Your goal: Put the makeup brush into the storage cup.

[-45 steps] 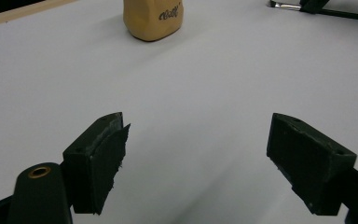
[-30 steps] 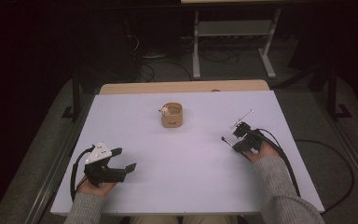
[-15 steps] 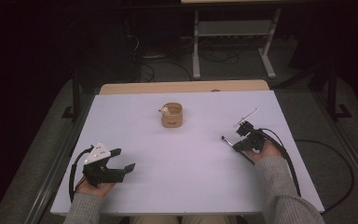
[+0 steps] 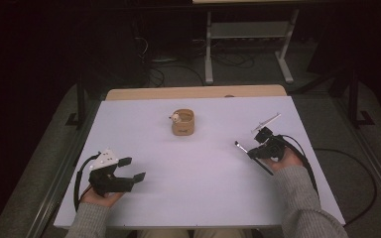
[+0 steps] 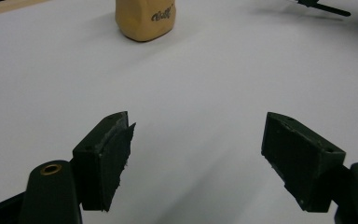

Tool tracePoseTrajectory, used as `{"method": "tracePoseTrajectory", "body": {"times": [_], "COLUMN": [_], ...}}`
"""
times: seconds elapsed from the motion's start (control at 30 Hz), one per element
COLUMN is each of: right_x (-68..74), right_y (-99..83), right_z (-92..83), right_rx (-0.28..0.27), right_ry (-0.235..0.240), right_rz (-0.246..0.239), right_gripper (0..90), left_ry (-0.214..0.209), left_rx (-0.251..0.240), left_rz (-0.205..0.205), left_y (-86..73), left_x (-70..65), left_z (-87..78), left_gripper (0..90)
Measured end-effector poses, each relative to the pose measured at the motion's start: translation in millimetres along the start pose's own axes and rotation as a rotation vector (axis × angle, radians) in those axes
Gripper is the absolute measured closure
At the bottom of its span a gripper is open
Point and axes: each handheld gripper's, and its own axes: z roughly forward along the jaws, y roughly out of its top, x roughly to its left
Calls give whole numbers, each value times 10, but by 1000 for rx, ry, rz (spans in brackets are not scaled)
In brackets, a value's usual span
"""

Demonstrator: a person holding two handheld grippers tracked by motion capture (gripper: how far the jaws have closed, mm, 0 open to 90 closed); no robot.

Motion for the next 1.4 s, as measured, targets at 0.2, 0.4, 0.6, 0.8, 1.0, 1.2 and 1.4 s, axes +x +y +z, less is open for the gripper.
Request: {"method": "tracePoseTrajectory", "body": {"times": [0.2,0.4,0.6,0.8,1.0,1.2,1.4], "right_x": [14,49,113,164,254,341,424], "right_y": [-17,-35,-38,-48,-45,-35,-5], "right_z": [-105,-198,-280,-317,-343,-349,-362], "right_rx": [-47,-102,-135,-152,-180,-207,-222], "right_ry": [27,50,54,71,90,127,158], "right_rz": [-8,-28,-51,-68,-90,-118,-144], "right_gripper": [832,833,832,832,832,832,832], "left_ry": [-21,-43,-65,-89,-116,-140,-153], "left_rx": [-6,-21,-18,-10,7,21,26], "left_rz": [13,39,46,59,80,95,108], "left_y": [120,272,393,494,582,638,715], "left_x": [-24,-79,-97,-136,-197,-253,-300], "left_z": [50,85,134,212,287,350,364], "left_gripper": [240,247,249,250,252,257,264]}}
